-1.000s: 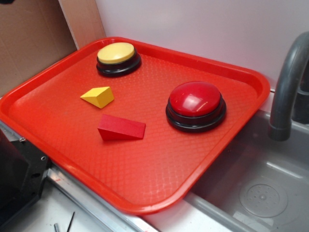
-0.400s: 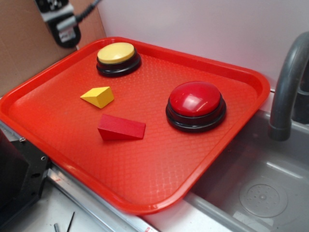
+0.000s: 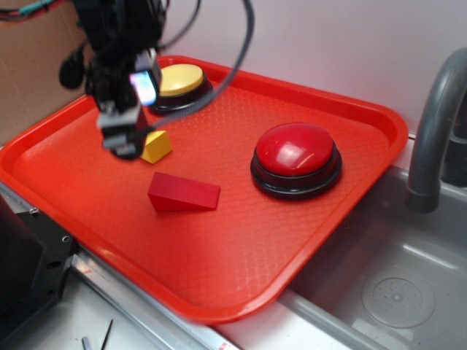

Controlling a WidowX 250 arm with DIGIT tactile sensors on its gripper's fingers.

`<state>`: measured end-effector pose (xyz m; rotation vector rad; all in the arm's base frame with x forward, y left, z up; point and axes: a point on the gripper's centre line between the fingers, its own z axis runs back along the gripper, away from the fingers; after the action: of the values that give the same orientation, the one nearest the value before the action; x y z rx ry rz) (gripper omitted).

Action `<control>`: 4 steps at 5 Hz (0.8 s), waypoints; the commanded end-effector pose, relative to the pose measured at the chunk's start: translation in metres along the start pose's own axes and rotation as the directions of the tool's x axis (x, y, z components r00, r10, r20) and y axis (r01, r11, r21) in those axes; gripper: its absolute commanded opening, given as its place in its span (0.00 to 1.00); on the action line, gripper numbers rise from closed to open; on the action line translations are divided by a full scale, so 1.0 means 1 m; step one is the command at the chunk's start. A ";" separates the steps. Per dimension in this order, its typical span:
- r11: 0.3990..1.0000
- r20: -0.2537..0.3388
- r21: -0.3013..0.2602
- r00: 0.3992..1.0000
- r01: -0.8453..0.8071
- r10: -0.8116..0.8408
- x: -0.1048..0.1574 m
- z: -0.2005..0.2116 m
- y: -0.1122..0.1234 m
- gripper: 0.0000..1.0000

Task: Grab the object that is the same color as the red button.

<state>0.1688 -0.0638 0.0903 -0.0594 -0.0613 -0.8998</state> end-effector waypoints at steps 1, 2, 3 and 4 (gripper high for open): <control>1.000 -0.032 -0.017 0.999 0.008 -0.009 0.000 -0.015 -0.002 1.00; 1.000 -0.032 -0.017 0.999 0.008 -0.009 0.000 -0.015 -0.002 1.00; 1.000 -0.032 -0.017 0.999 0.008 -0.009 0.000 -0.015 -0.002 1.00; 0.999 -0.033 0.047 0.999 0.006 -0.004 -0.008 -0.034 -0.007 1.00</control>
<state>0.1613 -0.0597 0.0501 -0.0141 -0.0176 -0.9001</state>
